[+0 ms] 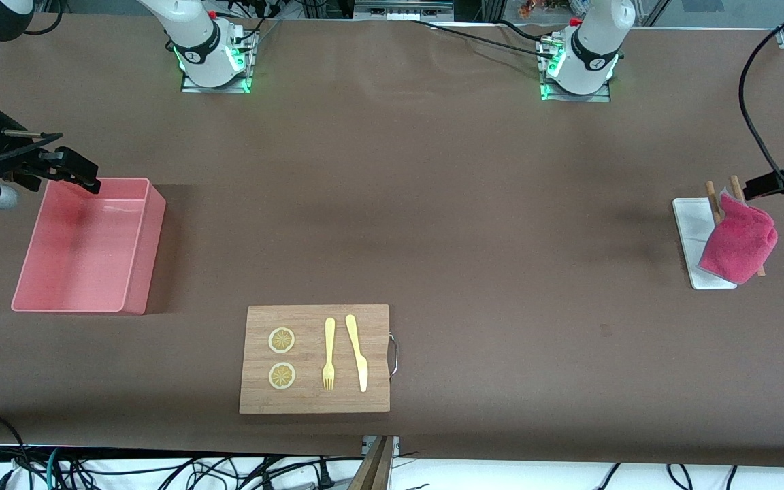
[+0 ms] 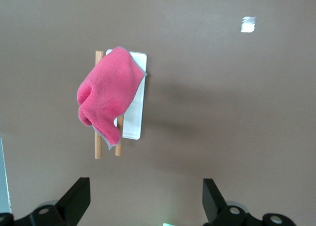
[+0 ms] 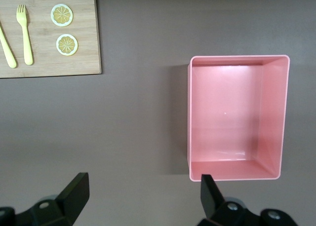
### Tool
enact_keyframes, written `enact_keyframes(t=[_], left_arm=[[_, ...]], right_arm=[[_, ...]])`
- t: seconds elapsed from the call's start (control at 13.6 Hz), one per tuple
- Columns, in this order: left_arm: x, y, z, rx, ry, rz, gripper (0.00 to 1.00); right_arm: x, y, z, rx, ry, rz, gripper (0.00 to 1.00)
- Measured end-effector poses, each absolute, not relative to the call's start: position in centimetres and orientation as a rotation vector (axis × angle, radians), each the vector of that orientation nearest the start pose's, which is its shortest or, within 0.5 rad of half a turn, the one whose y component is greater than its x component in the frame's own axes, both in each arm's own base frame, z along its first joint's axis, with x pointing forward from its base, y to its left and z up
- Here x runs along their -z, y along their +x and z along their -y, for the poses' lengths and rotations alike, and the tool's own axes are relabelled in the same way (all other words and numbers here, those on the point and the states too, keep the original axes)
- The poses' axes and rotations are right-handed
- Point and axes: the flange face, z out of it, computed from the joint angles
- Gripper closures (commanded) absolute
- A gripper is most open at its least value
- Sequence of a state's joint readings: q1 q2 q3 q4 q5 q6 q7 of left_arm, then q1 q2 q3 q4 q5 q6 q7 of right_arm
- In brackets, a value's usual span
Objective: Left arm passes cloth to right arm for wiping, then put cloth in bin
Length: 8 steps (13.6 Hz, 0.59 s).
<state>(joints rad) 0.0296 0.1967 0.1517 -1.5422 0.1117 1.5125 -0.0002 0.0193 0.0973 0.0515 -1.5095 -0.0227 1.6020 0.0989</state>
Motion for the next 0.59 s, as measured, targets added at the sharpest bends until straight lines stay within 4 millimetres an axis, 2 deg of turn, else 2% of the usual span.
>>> enact_keyframes(t=[0.15, 0.44, 0.59], left_arm=[[-50.3, 59.0, -12.0, -0.405, -2.981, 0.270, 0.00], [-49.8, 59.0, -12.8, -0.423, -2.978, 0.277, 0.00], [-48.4, 59.1, -14.0, -0.464, -2.976, 0.284, 0.00]], right_arm=[[-60.1, 58.6, -3.8, -0.003, -3.159, -0.044, 0.00], [-60.2, 58.6, -3.8, 0.000, -3.159, -0.044, 0.00], [-60.2, 58.6, -3.8, 0.001, -3.159, -0.044, 0.00]])
